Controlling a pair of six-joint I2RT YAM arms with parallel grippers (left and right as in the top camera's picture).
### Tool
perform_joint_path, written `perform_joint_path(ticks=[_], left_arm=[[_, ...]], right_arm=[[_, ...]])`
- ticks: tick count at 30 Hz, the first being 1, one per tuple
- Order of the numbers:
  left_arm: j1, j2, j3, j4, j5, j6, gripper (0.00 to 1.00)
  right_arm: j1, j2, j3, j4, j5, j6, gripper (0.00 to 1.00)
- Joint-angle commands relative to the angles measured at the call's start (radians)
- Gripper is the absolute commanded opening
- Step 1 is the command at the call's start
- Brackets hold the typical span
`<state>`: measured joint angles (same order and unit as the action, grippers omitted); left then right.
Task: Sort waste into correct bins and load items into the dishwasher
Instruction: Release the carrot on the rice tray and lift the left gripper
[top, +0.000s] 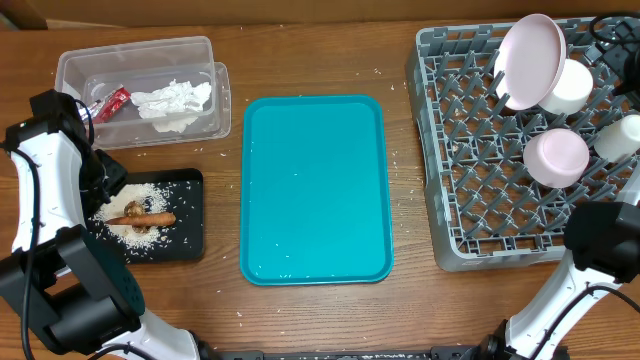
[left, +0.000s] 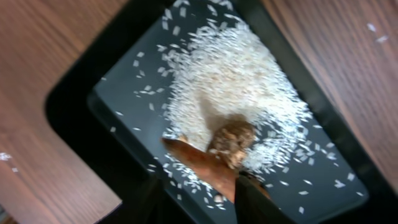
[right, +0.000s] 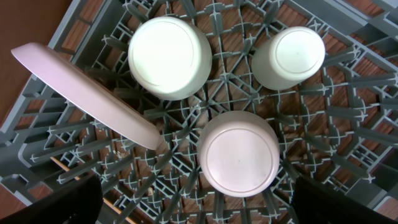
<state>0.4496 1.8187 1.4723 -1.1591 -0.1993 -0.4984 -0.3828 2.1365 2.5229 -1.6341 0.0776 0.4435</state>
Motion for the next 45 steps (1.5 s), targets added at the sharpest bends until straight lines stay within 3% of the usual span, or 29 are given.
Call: perform_joint_path(ticks=[1, 3, 7, 8, 18, 29, 38, 40, 41, 42, 45], left_arm=[[0.000, -0.023, -0.021, 0.029, 0.059, 0.017, 0.28], [0.000, -0.023, -0.062, 0.055, 0.059, 0.016, 0.18], [0.000, -0.023, -0.164, 0.127, 0.062, 0.017, 0.10], [0.000, -0.023, -0.207, 0.169, 0.062, 0.034, 0.04], [0.000, -0.031, -0.240, 0.167, 0.061, 0.035, 0.04], [0.000, -0.093, -0.096, 0.064, 0.062, 0.034, 0.04], [0.000, -0.111, -0.062, 0.052, 0.100, 0.043, 0.13], [0.000, -0.111, -0.061, 0.065, 0.154, 0.083, 0.31], [0.000, -0.111, -0.061, 0.077, 0.199, 0.115, 0.65], [0.000, -0.112, -0.061, 0.085, 0.231, 0.136, 0.77], [0.000, -0.120, -0.040, 0.082, 0.365, 0.199, 0.84]], right_arm=[[-0.002, -0.031, 0.023, 0.005, -0.001, -0.001, 1.00], [-0.002, -0.031, 0.023, 0.005, -0.001, -0.001, 1.00], [-0.002, -0.031, 0.023, 0.005, -0.001, -0.001, 1.00], [-0.002, -0.031, 0.023, 0.005, -0.001, -0.001, 1.00], [-0.002, -0.031, 0.023, 0.005, -0.001, -0.001, 1.00], [-0.002, -0.031, 0.023, 0.005, -0.001, -0.001, 1.00], [-0.002, -0.031, 0.023, 0.005, -0.001, -0.001, 1.00], [-0.002, -0.031, 0.023, 0.005, -0.001, -0.001, 1.00], [-0.002, -0.031, 0.023, 0.005, -0.001, -0.001, 1.00], [-0.002, -0.031, 0.023, 0.005, -0.001, -0.001, 1.00], [-0.002, -0.031, 0.023, 0.005, -0.001, -0.001, 1.00]])
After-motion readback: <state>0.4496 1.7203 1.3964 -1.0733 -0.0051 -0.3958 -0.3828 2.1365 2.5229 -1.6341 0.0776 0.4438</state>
